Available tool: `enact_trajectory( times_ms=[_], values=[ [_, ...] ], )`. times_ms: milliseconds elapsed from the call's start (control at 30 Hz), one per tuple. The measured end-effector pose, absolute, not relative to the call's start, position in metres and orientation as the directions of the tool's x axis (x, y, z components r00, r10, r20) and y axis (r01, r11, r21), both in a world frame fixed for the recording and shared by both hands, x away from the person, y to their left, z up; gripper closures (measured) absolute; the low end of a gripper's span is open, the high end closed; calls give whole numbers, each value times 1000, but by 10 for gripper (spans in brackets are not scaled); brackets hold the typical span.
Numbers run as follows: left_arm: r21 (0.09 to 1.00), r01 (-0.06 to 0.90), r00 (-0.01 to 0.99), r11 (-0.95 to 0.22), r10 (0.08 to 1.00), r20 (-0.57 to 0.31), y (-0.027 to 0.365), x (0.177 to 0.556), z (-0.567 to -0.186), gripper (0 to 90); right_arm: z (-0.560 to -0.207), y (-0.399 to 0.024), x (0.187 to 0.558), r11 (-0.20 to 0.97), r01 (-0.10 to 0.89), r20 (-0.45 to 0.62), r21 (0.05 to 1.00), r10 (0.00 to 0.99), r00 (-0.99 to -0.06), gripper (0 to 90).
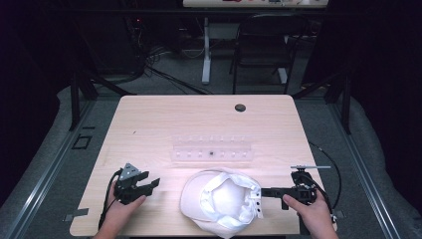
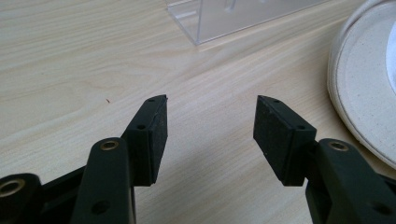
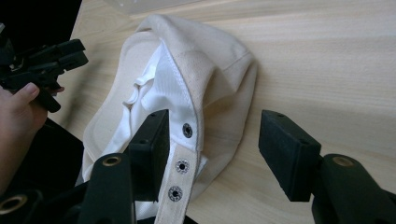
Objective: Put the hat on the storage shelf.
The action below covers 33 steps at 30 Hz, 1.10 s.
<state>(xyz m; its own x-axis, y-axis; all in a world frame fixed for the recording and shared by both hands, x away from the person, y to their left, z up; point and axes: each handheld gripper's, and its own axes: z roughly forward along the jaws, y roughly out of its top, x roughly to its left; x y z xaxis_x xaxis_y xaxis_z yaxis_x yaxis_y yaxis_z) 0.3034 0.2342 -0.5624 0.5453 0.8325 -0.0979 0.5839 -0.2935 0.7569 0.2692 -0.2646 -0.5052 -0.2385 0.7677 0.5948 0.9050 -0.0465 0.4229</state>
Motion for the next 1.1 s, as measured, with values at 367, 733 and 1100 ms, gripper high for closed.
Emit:
enact_trajectory(
  times_ms=[367, 733, 1100],
  values=[
    [758, 583, 542, -291, 835, -97, 234, 304, -563, 449, -520, -249, 268, -15, 934, 648, 356, 725, -235, 428],
    [758, 583, 542, -293, 835, -95, 234, 305, -564, 448, -533, -235, 269, 12, 951, 679, 310, 697, -230, 425],
    [755, 583, 545, -299, 834, -91, 233, 305, -564, 448, -532, -230, 269, 18, 957, 706, 290, 671, -227, 428]
  ],
)
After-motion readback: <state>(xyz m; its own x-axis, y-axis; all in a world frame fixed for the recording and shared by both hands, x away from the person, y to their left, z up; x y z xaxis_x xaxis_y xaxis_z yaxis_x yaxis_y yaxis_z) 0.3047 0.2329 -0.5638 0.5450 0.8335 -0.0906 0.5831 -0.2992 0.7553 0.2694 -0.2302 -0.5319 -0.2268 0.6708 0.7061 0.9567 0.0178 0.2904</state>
